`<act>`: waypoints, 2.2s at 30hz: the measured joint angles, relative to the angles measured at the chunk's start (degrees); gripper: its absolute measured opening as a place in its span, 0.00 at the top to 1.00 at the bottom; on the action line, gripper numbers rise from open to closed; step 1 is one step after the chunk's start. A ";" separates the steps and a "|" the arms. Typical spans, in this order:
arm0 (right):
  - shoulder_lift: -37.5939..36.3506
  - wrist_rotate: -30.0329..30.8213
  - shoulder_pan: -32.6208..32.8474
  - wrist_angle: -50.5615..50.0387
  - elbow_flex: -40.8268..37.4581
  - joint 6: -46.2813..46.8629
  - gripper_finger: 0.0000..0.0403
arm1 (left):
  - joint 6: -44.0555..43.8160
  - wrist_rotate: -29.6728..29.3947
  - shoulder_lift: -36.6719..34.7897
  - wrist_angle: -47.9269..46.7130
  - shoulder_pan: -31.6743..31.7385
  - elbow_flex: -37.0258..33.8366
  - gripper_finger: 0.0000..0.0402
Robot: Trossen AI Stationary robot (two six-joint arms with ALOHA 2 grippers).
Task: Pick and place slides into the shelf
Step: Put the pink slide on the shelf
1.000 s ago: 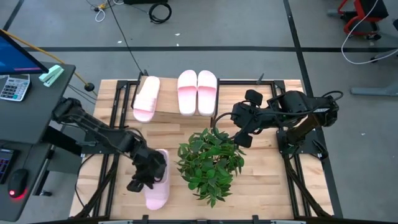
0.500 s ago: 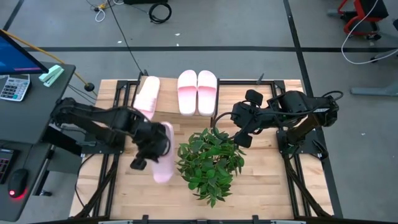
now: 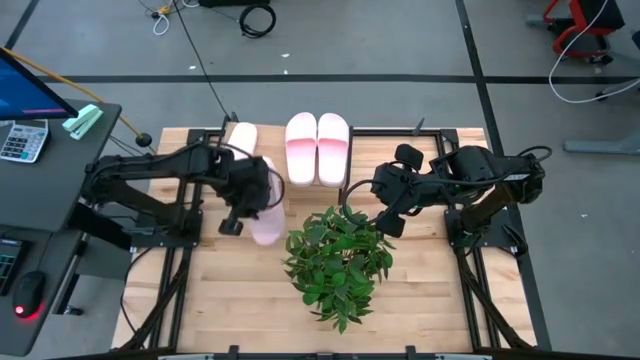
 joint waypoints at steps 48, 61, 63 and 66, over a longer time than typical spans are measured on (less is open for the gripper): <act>-0.02 1.73 -0.02 1.56 0.02 3.40 0.95 | 28.45 0.21 15.21 -18.11 28.73 23.52 0.97; -0.02 1.73 -0.02 1.77 0.02 3.40 0.95 | 29.65 3.99 15.21 -17.91 29.27 23.52 0.97; -0.02 1.73 -0.04 1.77 0.02 3.40 0.95 | 29.67 4.13 15.59 -17.97 29.27 23.54 0.97; -0.02 1.73 -0.05 1.77 0.02 3.40 0.95 | 29.68 4.40 16.75 -18.14 29.52 23.54 0.97</act>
